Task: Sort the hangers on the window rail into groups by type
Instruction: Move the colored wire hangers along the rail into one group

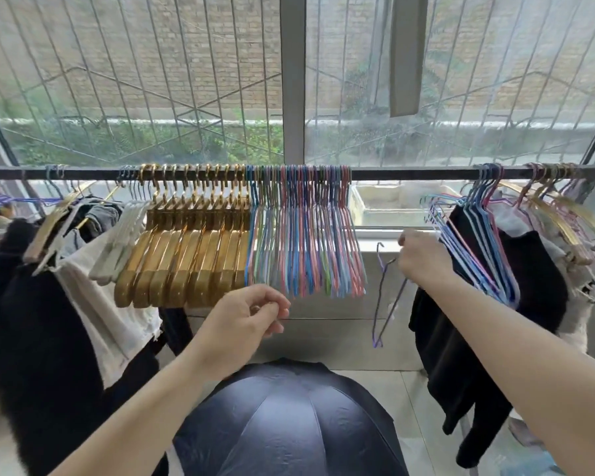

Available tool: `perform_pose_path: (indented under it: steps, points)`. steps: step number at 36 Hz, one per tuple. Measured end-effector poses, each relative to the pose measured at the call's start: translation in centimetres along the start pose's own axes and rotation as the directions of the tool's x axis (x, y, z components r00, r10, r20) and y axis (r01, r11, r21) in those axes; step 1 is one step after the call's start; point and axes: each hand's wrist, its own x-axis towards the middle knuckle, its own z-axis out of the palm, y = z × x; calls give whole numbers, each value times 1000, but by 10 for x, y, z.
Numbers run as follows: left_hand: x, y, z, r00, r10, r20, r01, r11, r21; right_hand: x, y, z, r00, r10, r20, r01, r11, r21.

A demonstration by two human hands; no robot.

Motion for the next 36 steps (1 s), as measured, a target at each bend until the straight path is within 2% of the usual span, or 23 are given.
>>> perform_pose_path:
  steps: [5,10,12,15,16,18,21,23,25,27,30,33,36]
  points:
    - [-31,-57,30,981,-163,105,162,987,16,-69,26,66,964,89,252,-89,996,-13]
    - [-64,-109,87,933,-304,192,313,950,-18,-138,45,127,924,174,342,-196,980,31]
    - [-84,-132,109,894,-370,253,372,927,43,-167,42,146,898,180,401,-237,967,97]
    - [-116,-168,133,829,-461,317,407,885,225,-202,39,163,849,158,504,-309,923,231]
    - [-123,-180,136,811,-496,310,416,862,289,-211,38,167,831,155,533,-359,883,302]
    - [-132,-204,140,784,-560,267,449,810,379,-229,29,165,788,182,589,-507,735,451]
    - [-138,-232,134,744,-646,172,560,743,365,-249,12,146,722,198,663,-664,466,585]
    - [-142,-251,125,732,-677,83,616,709,344,-261,2,132,670,144,729,-724,347,596]
    - [-144,-263,111,747,-665,0,614,689,385,-267,1,117,642,87,762,-745,303,594]
    - [-145,-274,95,738,-672,-68,623,639,451,-268,2,105,631,33,775,-742,317,591]
    - [-155,-282,64,721,-692,-45,594,582,555,-266,4,93,627,-58,777,-732,299,613]
    - [-171,-283,37,677,-735,35,663,630,404,-263,11,93,659,-59,750,-717,253,650]
    - [-183,-277,15,610,-771,181,745,637,200,-258,28,103,680,21,733,-723,188,665]
